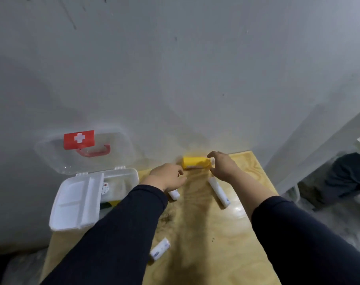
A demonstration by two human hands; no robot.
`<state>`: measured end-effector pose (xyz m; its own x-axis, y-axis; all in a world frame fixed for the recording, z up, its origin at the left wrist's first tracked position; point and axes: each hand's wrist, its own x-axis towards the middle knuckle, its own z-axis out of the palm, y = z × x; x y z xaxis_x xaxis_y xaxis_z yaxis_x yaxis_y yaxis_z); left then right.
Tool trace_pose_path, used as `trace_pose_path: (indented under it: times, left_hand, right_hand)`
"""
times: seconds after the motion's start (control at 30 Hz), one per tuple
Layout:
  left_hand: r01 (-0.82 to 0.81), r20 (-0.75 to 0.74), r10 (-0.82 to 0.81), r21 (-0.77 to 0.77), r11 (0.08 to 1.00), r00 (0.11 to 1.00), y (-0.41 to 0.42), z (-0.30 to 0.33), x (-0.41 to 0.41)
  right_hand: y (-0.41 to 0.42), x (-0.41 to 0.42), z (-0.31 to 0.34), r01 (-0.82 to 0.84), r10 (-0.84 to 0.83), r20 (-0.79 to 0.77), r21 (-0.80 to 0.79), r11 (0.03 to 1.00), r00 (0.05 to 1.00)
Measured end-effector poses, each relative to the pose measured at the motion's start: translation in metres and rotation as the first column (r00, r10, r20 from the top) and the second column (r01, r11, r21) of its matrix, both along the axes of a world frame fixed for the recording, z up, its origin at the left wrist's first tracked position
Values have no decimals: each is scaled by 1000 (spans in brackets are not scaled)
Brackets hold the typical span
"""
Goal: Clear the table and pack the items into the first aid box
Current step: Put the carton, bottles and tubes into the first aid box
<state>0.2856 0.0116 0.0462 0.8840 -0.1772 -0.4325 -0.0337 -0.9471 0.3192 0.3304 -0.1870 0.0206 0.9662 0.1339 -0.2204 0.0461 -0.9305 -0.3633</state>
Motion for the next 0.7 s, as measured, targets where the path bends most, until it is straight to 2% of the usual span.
trace_pose_path:
  times: [0.33, 0.6, 0.7]
  left_hand:
    - [-109, -74, 110, 10, 994, 991, -10, -30, 9]
    - [-153, -15, 153, -15, 988, 988, -8, -6, -9]
    - [-153, 24, 153, -23, 988, 988, 1, 8, -23]
  right_hand:
    - [-10, 31, -47, 32, -31, -11, 170, 985, 999]
    - [-5, 8, -5, -84, 15, 206, 329, 941, 978]
    - [12, -8, 18, -89, -9, 235, 402, 911, 972]
